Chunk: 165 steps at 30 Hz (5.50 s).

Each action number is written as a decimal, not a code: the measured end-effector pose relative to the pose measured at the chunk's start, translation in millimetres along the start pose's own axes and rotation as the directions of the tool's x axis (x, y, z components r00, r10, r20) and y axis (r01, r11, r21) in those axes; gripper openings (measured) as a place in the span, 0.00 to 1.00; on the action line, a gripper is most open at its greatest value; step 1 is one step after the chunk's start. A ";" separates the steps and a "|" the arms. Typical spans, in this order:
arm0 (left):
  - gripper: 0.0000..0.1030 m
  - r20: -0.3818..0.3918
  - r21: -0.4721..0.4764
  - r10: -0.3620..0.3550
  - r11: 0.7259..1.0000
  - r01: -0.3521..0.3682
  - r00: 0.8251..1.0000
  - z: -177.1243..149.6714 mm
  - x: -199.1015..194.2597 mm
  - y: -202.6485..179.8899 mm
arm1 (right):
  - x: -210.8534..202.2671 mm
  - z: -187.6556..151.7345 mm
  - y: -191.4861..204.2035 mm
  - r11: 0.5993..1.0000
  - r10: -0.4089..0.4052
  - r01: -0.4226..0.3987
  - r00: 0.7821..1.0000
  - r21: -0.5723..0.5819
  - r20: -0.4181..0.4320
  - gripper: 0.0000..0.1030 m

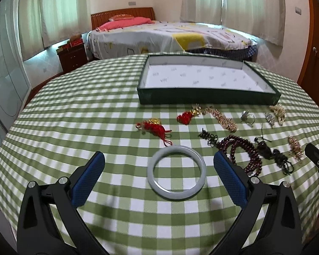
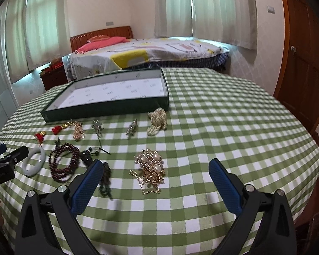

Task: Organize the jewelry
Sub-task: 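Grasp the white jade bangle with the left tool while the right tool grasps the gold pearl brooch, then carry the bangle into the green box and open the left tool while the right tool releases the brooch there, then grasp the black beaded pendant with the right tool while the left tool grasps the dark red bead bracelet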

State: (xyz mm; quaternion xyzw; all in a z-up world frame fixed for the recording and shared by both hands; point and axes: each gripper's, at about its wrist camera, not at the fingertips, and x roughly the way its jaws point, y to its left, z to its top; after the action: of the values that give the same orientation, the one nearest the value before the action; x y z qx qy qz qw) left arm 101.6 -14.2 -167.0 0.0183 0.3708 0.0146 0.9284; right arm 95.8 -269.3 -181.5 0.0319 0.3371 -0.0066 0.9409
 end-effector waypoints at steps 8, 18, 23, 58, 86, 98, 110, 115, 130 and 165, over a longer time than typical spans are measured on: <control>0.97 -0.058 0.013 0.013 1.000 -0.012 0.998 -2.9 27.0 -5.7 | 12.2 -5.4 -3.6 1.000 0.004 -0.004 1.000 0.003 -0.027 0.94; 0.96 -0.103 -0.033 -0.040 0.999 0.037 0.994 -7.2 42.9 6.7 | 22.2 -1.7 -6.2 1.000 0.007 -0.007 0.999 0.010 -0.040 0.93; 0.68 -0.074 -0.009 -0.062 0.998 0.062 0.995 -8.6 34.9 8.6 | 26.3 0.8 -1.9 1.000 0.005 -0.006 0.999 -0.009 -0.044 0.93; 0.67 -0.044 -0.027 -0.069 0.997 0.068 0.997 -10.8 24.8 10.0 | 29.5 -0.6 1.6 0.998 0.051 -0.053 0.997 -0.026 -0.064 0.24; 0.67 0.253 -0.011 -0.140 0.989 0.147 0.957 134.6 -16.2 -16.9 | 0.4 139.1 25.5 0.987 0.154 -0.139 0.957 -0.079 0.245 0.24; 0.67 0.139 0.000 -0.144 0.989 0.145 0.980 162.4 91.2 -52.3 | 97.1 147.8 27.1 0.987 0.150 -0.142 0.981 -0.077 0.122 0.24; 0.67 -0.051 0.006 -0.134 0.991 0.134 0.990 133.7 155.3 -55.3 | 155.6 120.7 24.5 0.991 0.116 -0.122 0.989 -0.058 -0.089 0.24; 0.67 -0.093 0.004 -0.147 0.989 0.148 0.985 128.0 164.2 -56.7 | 163.4 120.3 24.0 0.991 0.111 -0.119 0.986 -0.054 -0.121 0.24; 0.75 -0.136 -0.009 -0.158 0.987 0.159 0.978 125.7 169.9 -59.1 | 163.2 121.6 24.6 0.990 0.112 -0.122 0.985 -0.066 -0.131 0.46; 0.77 0.097 -0.009 -0.023 1.000 0.024 0.995 22.7 2.6 -8.2 | 29.0 6.9 61.8 0.965 0.232 -0.238 0.971 -0.111 -0.062 0.46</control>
State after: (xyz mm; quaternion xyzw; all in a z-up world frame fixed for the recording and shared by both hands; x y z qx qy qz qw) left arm 119.2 -22.8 -152.7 0.0101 0.3253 0.0048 0.9455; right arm 124.6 -207.8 -191.2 0.0162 0.3532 0.1258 0.9269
